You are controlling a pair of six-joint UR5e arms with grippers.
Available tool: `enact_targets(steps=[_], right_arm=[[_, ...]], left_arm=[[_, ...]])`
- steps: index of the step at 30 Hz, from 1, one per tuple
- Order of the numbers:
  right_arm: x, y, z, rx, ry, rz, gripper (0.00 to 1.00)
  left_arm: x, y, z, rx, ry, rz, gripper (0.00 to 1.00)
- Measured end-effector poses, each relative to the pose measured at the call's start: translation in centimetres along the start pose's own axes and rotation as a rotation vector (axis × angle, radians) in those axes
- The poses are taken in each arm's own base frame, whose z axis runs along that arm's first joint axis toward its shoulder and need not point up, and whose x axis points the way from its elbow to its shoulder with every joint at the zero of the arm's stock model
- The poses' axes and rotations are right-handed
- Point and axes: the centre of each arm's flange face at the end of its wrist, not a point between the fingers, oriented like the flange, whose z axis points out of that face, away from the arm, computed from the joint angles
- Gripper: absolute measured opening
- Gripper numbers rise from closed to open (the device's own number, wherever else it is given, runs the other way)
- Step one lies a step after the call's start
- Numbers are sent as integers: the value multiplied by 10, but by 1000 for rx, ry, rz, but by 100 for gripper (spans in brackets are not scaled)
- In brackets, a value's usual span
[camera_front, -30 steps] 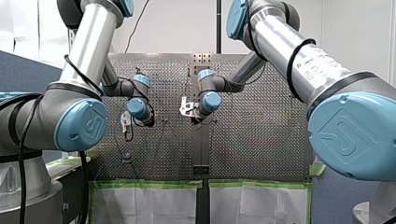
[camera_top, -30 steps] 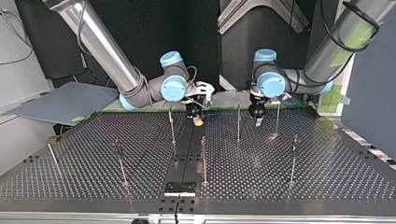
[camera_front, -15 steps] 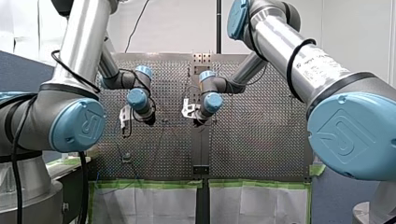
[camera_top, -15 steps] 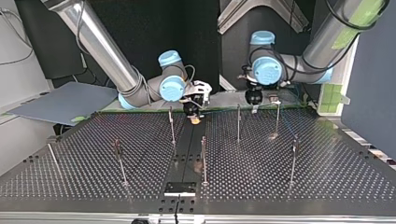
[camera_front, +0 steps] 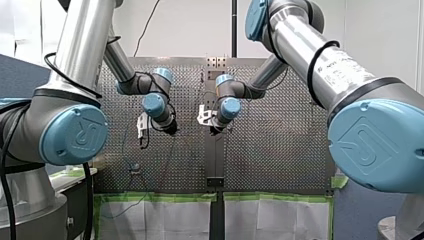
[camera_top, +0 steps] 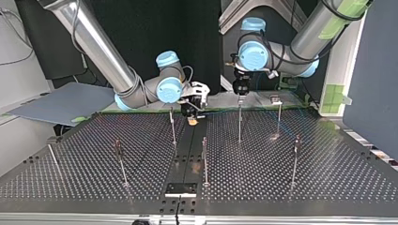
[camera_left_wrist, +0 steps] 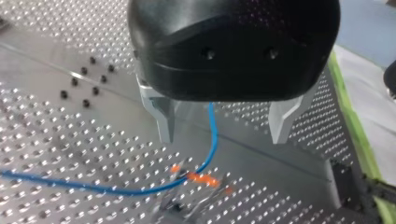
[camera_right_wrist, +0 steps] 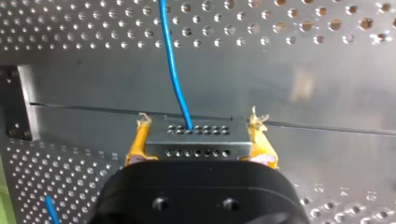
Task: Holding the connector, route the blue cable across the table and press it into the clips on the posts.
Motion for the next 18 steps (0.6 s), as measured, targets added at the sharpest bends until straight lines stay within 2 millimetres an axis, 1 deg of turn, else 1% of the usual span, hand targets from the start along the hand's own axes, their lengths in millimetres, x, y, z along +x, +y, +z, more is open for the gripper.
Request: enact_targets(steps=[4, 8, 14, 18], right_arm=[[3, 1, -1, -1, 3, 1, 0], [1, 2, -2, -3, -2, 1, 0], [-3, 6, -4, -8, -12, -2, 0], [3, 7, -7, -7, -6, -1, 0]], left_arm=[[11, -4, -5, 19, -5, -13, 100], [13, -11, -3, 48, -27, -24, 100], [17, -24, 12, 80, -60, -37, 100], [19, -32, 25, 91, -75, -53, 100]])
